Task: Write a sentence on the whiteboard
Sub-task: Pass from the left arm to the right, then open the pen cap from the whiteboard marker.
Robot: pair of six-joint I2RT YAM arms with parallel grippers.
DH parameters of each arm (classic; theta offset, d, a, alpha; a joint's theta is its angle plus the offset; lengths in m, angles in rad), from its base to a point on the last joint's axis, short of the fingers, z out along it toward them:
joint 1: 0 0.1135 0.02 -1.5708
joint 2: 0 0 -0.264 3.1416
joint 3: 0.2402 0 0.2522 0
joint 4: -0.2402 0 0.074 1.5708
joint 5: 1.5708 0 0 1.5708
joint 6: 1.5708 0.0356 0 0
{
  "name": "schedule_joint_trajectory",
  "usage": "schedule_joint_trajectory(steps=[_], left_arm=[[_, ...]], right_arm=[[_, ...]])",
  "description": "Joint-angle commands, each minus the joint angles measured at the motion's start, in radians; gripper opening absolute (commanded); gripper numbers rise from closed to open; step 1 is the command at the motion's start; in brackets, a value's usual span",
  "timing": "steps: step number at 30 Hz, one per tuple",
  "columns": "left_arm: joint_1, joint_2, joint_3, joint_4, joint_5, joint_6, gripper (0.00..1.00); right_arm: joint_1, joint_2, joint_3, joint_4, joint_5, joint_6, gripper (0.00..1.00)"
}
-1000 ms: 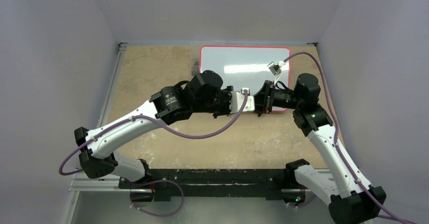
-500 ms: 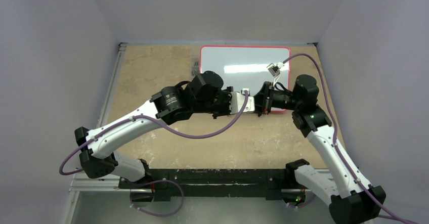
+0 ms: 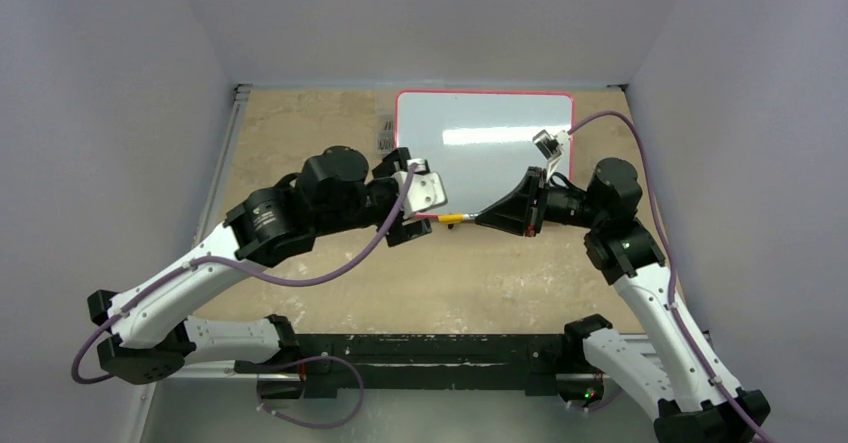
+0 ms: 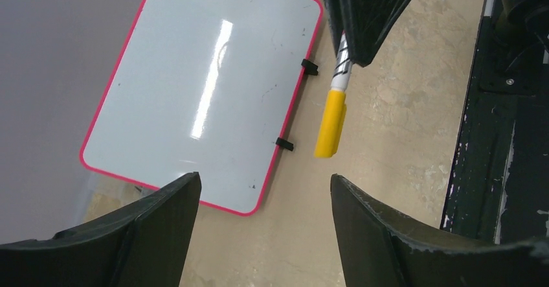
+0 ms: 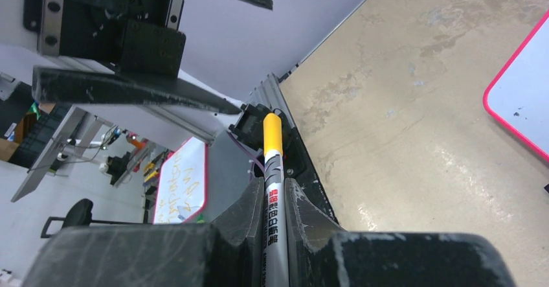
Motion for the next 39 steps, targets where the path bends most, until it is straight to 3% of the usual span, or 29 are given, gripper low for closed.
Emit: schedule_joint_trajectory(steps=[1,13,17,23,34,37,39], left_arm=[[0.040,-0.055,-0.050,0.048,0.023,-0.068,0.71],[0.043,0.015,-0.030,0.048,0.242,-0.095,0.66],[0.043,0.053,-0.018,0.052,0.248,-0.098,0.58],[0.043,0.097,-0.001,0.067,0.259,-0.106,0.38],[0.043,0.110,0.014,0.069,0.279,-0.130,0.22],[0.043,0.115,0.012,0.070,0.293,-0.133,0.23],[0.043,0.118,0.013,0.066,0.304,-0.132,0.33]], right_arm=[[0.003,-0.023,0.001,0.031,-0.005,-0.027,0.00],[0.003,-0.039,-0.001,0.050,-0.039,-0.038,0.00],[0.003,-0.044,-0.006,0.061,-0.057,-0.039,0.00],[0.004,-0.052,-0.012,0.069,-0.074,-0.044,0.00],[0.003,-0.050,-0.024,0.068,-0.074,-0.051,0.00],[0.004,-0.051,-0.029,0.067,-0.069,-0.053,0.00],[0.003,-0.050,-0.034,0.066,-0.068,-0.054,0.00]])
